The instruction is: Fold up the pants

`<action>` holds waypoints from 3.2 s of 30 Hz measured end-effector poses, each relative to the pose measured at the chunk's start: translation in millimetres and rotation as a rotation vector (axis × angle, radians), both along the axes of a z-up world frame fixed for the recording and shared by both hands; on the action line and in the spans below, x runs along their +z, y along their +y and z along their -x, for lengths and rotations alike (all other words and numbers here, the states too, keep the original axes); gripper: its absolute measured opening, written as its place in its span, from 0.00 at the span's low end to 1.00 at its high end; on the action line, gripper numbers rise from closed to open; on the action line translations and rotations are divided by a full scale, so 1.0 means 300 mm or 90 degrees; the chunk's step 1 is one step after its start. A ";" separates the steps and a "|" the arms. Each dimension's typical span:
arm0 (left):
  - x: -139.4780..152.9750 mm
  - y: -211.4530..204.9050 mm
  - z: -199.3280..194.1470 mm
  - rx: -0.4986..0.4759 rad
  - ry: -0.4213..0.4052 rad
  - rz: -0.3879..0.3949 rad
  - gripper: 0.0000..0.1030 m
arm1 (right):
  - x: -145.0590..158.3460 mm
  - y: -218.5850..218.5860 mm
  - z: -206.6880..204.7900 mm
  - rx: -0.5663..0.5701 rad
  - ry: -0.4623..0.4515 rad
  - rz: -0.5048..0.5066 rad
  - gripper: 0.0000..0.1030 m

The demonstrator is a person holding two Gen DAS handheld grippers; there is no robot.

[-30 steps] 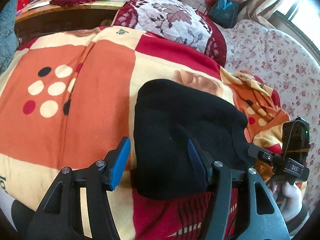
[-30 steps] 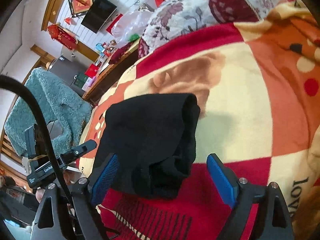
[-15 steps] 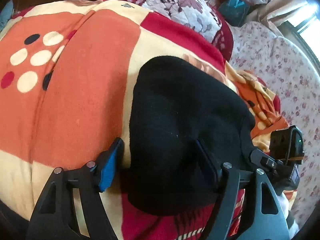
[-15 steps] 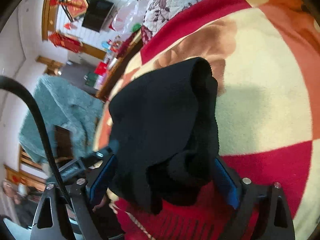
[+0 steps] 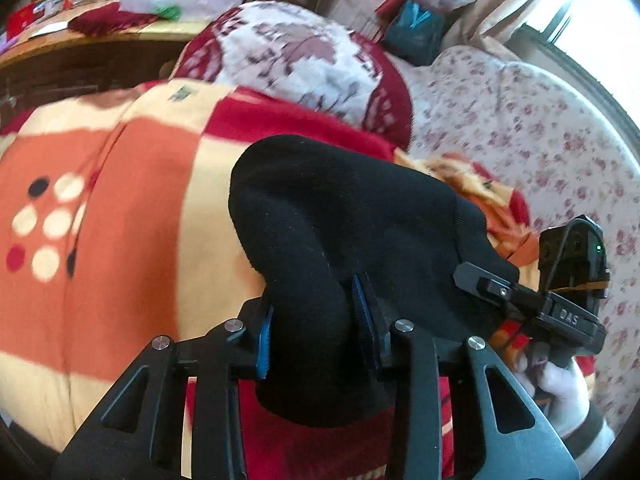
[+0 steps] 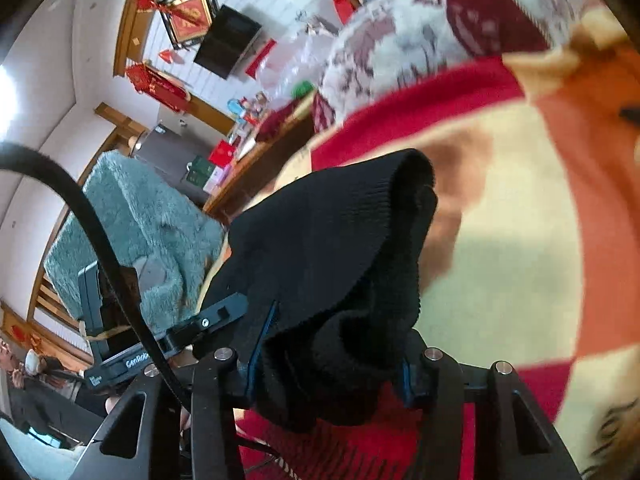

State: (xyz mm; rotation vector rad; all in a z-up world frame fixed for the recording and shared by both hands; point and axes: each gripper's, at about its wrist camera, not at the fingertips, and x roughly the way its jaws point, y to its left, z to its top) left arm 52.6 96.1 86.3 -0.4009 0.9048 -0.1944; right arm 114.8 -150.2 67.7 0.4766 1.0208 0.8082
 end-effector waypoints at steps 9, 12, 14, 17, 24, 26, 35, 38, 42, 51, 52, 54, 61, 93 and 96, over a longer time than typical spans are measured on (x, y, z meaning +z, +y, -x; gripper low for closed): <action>-0.008 -0.061 -0.166 -0.004 0.006 -0.023 0.33 | 0.022 -0.038 -0.146 -0.017 -0.020 0.042 0.47; -0.085 -0.070 -0.189 -0.002 0.032 -0.031 0.33 | -0.044 -0.036 -0.204 -0.025 -0.005 0.069 0.48; -0.168 -0.076 -0.208 0.006 0.074 -0.057 0.48 | -0.107 -0.027 -0.231 -0.023 -0.012 0.139 0.51; -0.211 -0.042 -0.196 0.059 0.058 -0.059 0.80 | -0.181 -0.045 -0.241 -0.033 -0.032 0.198 0.76; -0.169 -0.037 -0.180 0.065 0.067 -0.063 0.80 | -0.120 -0.065 -0.197 -0.051 -0.045 0.230 0.76; -0.134 -0.037 -0.154 0.071 0.056 -0.072 0.79 | -0.077 -0.071 -0.175 -0.063 -0.057 0.236 0.76; -0.016 -0.059 -0.088 0.076 0.012 -0.106 0.79 | 0.085 -0.093 -0.077 -0.092 -0.108 0.198 0.76; 0.016 -0.078 -0.066 0.072 -0.004 -0.115 0.79 | 0.115 -0.067 -0.047 -0.085 -0.124 0.200 0.76; 0.040 -0.101 -0.053 0.067 -0.014 -0.135 0.79 | 0.127 -0.030 -0.023 -0.076 -0.129 0.202 0.76; 0.092 -0.144 -0.032 0.065 -0.032 -0.148 0.79 | 0.165 0.021 0.007 -0.061 -0.158 0.203 0.76; 0.101 -0.153 -0.027 0.065 -0.038 -0.153 0.79 | 0.171 0.024 0.011 -0.062 -0.161 0.204 0.76; 0.113 -0.161 -0.020 0.065 -0.045 -0.160 0.79 | 0.181 0.028 0.020 -0.065 -0.168 0.210 0.76; 0.149 -0.185 0.021 0.080 -0.064 -0.181 0.79 | 0.233 0.019 0.069 -0.090 -0.198 0.208 0.77; 0.196 -0.223 0.154 0.103 -0.092 -0.224 0.79 | 0.280 -0.006 0.206 -0.101 -0.222 0.237 0.77; 0.197 -0.222 0.155 0.103 -0.090 -0.224 0.79 | 0.276 -0.006 0.208 -0.102 -0.219 0.239 0.77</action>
